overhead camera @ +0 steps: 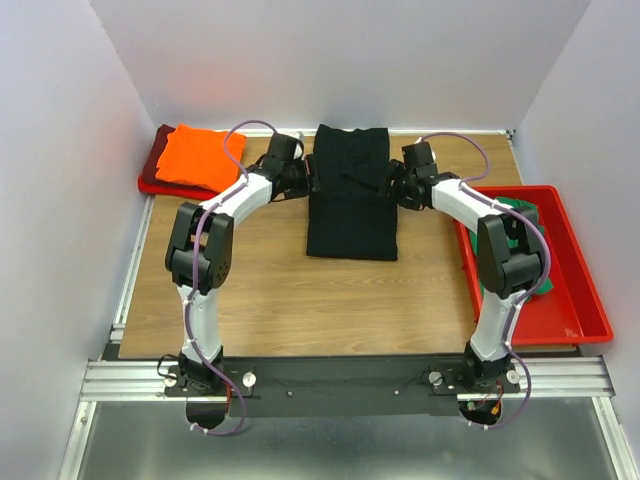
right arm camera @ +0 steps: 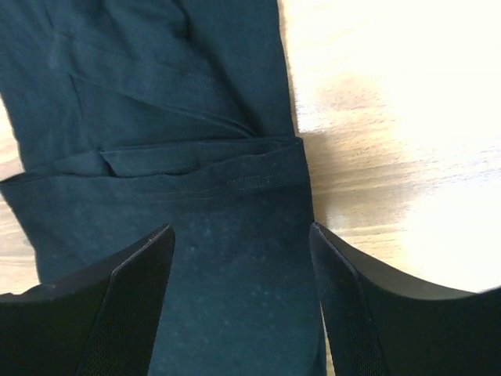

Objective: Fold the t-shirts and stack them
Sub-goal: Fold the tshirt

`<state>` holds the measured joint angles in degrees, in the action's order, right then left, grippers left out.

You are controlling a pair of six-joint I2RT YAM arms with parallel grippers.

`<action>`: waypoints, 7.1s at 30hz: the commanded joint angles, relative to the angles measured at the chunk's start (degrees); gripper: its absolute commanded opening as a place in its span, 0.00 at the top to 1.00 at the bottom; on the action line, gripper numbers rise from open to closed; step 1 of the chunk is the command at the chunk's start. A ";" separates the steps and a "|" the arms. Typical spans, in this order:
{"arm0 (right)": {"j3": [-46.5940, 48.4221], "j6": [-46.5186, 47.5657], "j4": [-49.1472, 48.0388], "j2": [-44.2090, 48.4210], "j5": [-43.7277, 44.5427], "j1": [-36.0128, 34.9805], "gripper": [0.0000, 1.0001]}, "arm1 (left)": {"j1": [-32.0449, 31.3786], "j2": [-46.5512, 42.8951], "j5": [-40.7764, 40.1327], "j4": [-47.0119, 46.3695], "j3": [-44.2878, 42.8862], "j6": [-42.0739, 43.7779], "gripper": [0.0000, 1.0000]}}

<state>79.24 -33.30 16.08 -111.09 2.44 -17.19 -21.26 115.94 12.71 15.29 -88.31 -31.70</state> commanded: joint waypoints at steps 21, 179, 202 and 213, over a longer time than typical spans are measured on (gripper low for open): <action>-19.47 -1.95 -1.22 9.31 -1.47 -7.33 0.42 | -6.87 -5.99 -1.11 -6.85 19.48 -4.33 1.00; -43.21 -13.99 7.92 39.99 -7.98 -8.12 0.51 | -11.70 -29.81 6.27 -6.15 52.19 -4.16 0.67; -49.36 -11.61 6.86 34.01 -10.61 -8.21 0.73 | -11.88 -29.46 6.10 -6.41 52.10 -4.33 0.70; -46.89 -9.59 8.97 38.57 -12.10 -8.12 1.00 | -12.40 -32.70 5.75 -6.24 51.75 -5.30 1.00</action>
<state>32.64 -44.75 20.91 -75.46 -8.99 -25.12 -32.95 85.71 19.90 7.44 -37.26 -36.60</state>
